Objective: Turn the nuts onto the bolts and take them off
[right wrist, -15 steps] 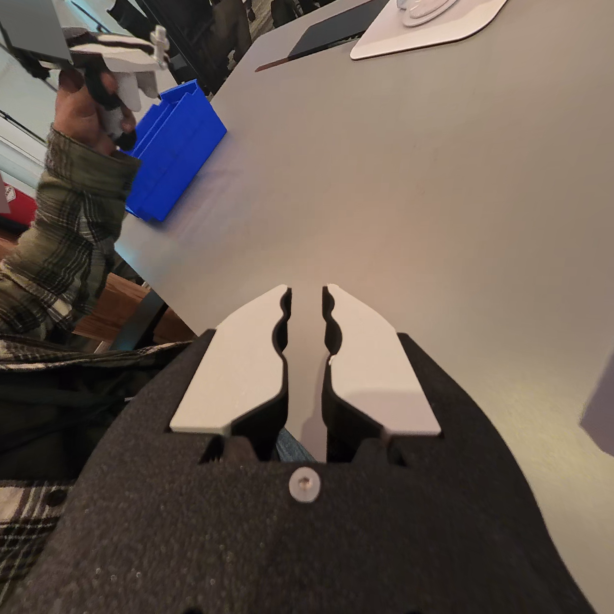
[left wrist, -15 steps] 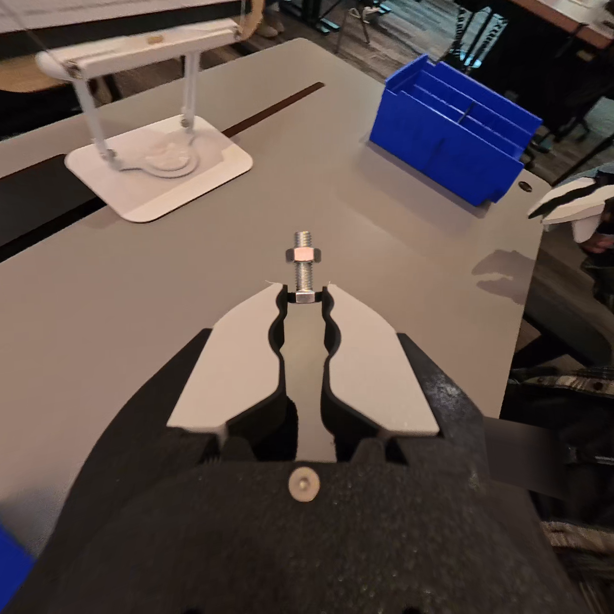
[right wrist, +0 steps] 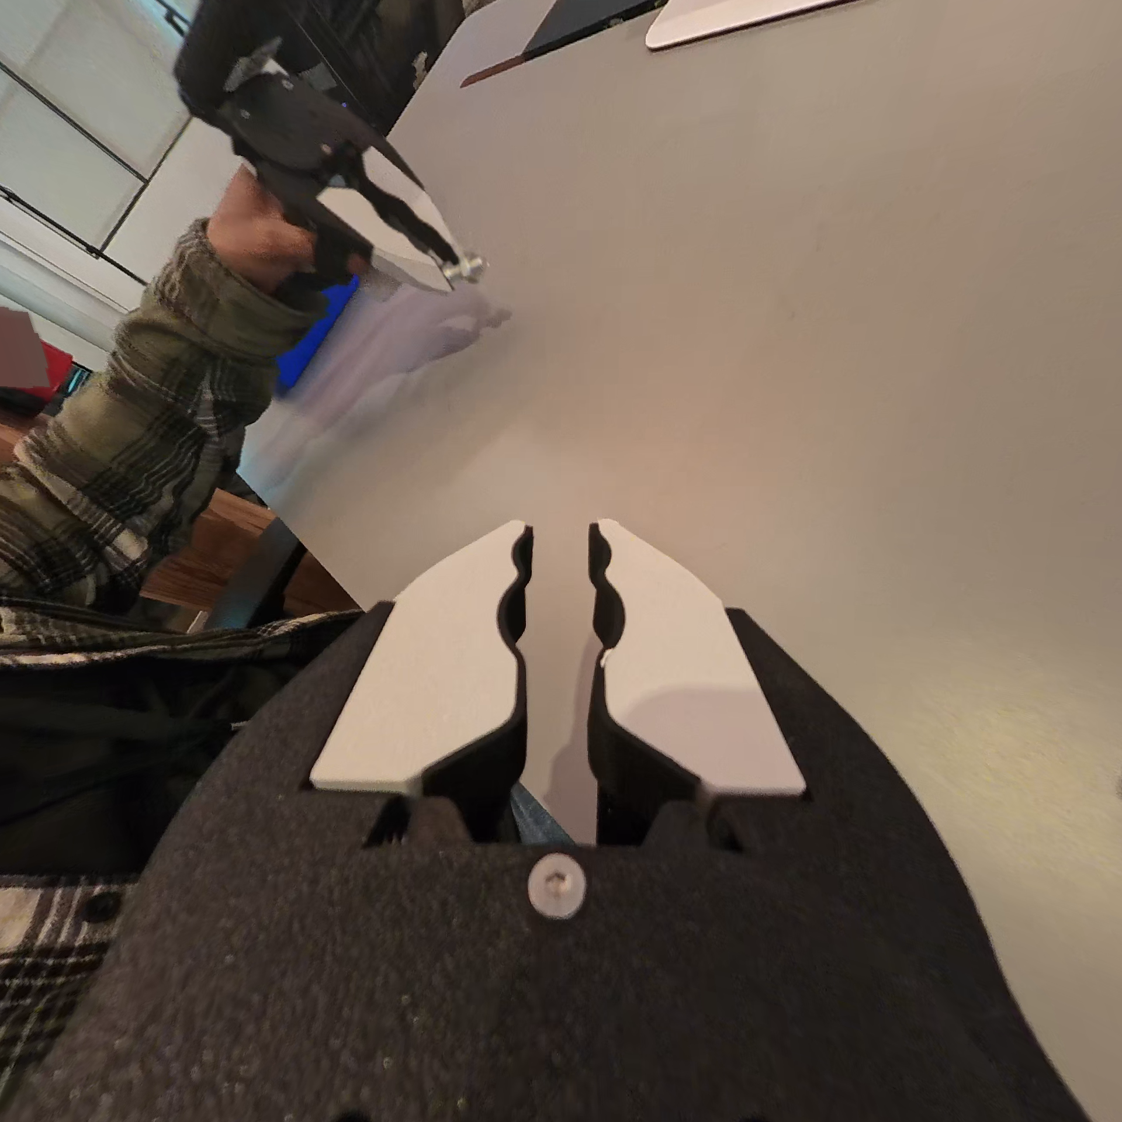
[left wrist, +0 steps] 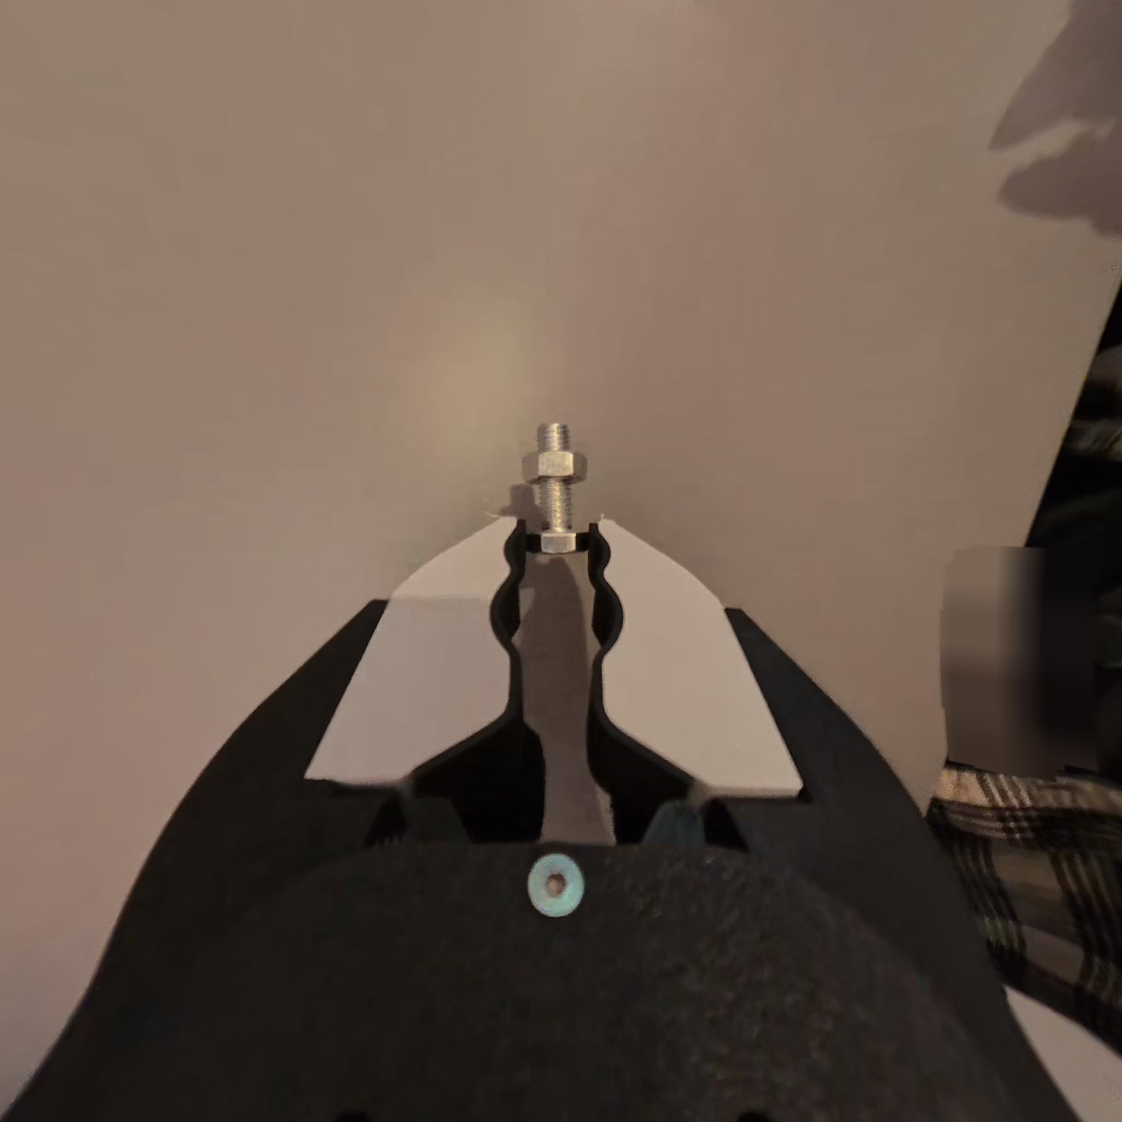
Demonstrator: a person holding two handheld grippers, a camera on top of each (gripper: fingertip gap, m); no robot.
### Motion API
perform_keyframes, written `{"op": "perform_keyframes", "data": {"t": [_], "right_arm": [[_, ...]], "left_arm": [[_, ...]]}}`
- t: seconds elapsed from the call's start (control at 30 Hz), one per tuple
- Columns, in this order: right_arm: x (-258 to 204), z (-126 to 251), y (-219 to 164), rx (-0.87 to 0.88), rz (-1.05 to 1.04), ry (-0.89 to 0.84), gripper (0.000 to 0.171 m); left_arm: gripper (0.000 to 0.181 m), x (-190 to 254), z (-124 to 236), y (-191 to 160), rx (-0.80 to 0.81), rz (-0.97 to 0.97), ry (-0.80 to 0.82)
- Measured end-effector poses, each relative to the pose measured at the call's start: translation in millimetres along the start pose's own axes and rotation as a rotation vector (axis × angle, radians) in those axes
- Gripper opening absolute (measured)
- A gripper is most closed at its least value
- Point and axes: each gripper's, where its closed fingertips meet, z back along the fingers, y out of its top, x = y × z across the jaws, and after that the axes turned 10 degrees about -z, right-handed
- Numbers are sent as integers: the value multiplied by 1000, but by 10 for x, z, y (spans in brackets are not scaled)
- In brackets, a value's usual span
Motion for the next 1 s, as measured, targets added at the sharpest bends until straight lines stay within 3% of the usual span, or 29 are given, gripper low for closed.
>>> {"op": "perform_keyframes", "data": {"t": [0.37, 1.0], "right_arm": [[31, 57, -10, 12, -6, -10, 17], [-13, 96, -11, 17, 9, -5, 18]], "left_arm": [[20, -22, -321, -251, -166, -60, -73], [21, 2, -235, -345, -324, -28, -111]]}}
